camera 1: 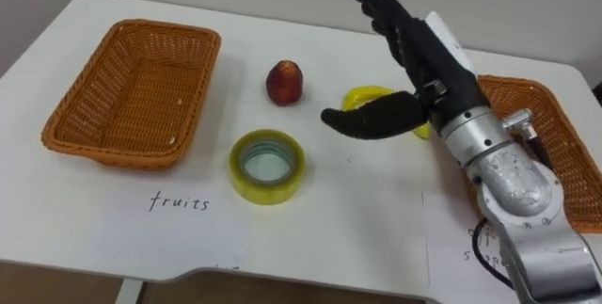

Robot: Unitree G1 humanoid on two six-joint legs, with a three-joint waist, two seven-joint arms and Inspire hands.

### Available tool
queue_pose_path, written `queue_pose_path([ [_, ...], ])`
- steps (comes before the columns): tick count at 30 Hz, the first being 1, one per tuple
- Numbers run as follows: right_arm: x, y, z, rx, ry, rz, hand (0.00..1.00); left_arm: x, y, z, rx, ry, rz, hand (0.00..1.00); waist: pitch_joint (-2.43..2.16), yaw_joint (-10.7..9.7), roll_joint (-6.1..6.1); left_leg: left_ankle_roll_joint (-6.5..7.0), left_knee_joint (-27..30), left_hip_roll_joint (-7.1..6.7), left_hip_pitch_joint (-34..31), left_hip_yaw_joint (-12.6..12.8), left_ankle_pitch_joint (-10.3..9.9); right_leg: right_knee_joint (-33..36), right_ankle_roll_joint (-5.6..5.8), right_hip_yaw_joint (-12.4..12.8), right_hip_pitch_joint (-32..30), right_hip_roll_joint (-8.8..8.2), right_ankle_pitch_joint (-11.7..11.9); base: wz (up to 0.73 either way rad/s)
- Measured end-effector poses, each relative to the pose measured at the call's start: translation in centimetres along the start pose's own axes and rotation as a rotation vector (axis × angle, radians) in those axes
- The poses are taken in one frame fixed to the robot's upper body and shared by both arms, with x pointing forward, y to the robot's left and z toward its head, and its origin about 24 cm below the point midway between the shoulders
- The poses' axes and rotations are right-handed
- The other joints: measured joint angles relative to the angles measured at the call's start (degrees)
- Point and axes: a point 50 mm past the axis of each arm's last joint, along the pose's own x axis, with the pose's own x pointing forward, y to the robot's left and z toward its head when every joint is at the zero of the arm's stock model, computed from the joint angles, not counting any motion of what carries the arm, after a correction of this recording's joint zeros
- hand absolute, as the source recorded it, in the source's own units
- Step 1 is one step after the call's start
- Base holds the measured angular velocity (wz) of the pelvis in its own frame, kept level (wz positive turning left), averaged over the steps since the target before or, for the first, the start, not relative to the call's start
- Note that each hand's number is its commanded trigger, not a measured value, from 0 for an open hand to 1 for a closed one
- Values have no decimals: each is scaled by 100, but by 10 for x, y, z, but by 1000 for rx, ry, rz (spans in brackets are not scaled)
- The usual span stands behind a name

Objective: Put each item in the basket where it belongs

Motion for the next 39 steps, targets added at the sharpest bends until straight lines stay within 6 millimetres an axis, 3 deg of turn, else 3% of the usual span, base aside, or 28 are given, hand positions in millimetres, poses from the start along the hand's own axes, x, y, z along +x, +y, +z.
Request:
queue_pose_path([
  [9,11,20,-4,14,29,118,0,1,0,12,0,-23,-4,0,19,146,25,0,18,-6,-80,-96,0,-40,0,-36,-6,-11,0,5],
  [39,14,22,-15,-162,114,111,0,0,0,10,13,-6,12,0,5,407,19,3,41,-23,-142,-202,9,-85,0,-155,8,-23,0,2],
])
